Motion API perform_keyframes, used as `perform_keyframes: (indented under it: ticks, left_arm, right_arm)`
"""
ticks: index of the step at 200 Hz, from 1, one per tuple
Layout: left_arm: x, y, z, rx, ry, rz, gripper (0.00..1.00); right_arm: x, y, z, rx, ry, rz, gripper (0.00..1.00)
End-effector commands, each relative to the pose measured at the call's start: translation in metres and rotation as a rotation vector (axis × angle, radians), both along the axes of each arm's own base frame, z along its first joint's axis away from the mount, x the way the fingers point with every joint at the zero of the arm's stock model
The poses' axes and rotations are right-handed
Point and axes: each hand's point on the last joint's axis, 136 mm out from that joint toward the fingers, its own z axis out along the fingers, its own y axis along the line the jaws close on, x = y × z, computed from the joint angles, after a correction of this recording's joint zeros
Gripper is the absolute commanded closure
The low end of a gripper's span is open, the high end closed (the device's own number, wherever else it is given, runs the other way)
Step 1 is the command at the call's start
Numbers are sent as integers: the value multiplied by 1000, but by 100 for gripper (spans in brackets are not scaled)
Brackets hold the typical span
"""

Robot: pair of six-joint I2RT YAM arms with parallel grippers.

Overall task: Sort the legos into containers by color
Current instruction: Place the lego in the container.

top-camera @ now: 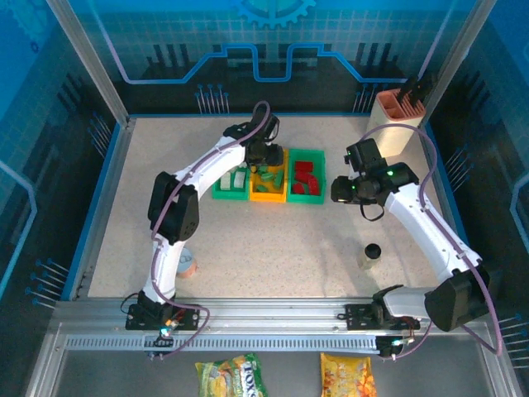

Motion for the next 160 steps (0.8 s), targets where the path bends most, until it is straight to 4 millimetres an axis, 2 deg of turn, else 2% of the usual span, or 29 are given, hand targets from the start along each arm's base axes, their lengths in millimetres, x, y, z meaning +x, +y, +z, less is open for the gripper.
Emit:
perform_keyframes:
  ticks: [1,45,103,132,160]
  left_arm:
    - [26,-2,4,-33,-56,-5,53]
    - [44,-11,-5,-96,-82,-22,52]
    - [47,-16,-26,-131,-43,-23,45]
    - [45,-18,-21,-149,-46,-27,42]
    - [42,-18,-5,-157,-69,-35,42]
  right_arm:
    - [-11,-6,10,-23,-11,-5,53]
    - [-14,-9,9,-25,-13,-16,53]
    - [-16,-9,9,-25,-11,-14,53]
    - [-16,-11,9,-32,-17,-18,53]
    - [-14,-13,8,-43,-21,-17,52]
